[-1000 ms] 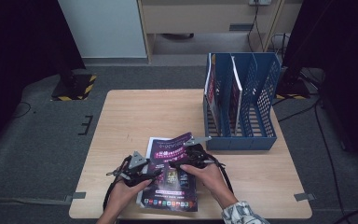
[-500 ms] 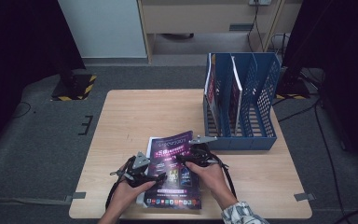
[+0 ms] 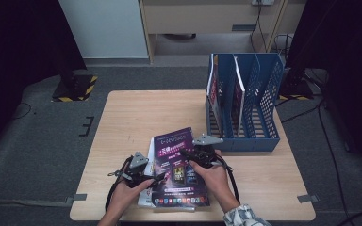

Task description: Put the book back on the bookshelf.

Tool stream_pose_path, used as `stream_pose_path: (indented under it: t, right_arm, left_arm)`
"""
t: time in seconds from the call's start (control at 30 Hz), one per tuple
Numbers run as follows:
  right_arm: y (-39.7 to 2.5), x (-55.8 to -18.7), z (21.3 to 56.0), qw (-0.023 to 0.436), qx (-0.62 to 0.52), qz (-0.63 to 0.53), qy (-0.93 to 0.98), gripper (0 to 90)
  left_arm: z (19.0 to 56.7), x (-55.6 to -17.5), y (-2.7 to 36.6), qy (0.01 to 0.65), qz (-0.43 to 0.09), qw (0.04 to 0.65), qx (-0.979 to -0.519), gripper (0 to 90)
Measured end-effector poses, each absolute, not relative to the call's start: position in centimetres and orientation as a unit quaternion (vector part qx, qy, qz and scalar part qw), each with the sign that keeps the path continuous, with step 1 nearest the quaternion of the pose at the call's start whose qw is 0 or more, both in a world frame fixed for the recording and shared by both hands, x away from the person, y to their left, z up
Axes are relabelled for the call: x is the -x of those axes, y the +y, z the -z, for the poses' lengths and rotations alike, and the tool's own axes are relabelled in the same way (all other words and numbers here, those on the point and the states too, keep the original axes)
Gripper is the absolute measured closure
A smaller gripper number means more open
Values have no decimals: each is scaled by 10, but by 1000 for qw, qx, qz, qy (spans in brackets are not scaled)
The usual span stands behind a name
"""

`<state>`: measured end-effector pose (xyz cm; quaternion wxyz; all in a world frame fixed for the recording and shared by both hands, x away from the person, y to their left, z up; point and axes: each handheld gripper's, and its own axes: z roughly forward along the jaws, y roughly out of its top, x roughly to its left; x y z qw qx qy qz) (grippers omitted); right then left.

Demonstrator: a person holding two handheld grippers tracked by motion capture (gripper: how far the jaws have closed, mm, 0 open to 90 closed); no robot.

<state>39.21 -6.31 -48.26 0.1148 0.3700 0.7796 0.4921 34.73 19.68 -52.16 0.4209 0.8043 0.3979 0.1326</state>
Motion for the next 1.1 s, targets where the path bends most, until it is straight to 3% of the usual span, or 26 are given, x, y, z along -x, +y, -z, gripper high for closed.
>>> stream_pose_path:
  t: [0.57,1.1]
  right_arm:
    - [-66,-384,462,156,-333,-523,769,803]
    - [-68,-391,453,171,-333,-537,756,810]
  left_arm:
    - [514,-354,195,395,-142,435,-796,108]
    - [523,-358,192,392,-137,423,-805,63]
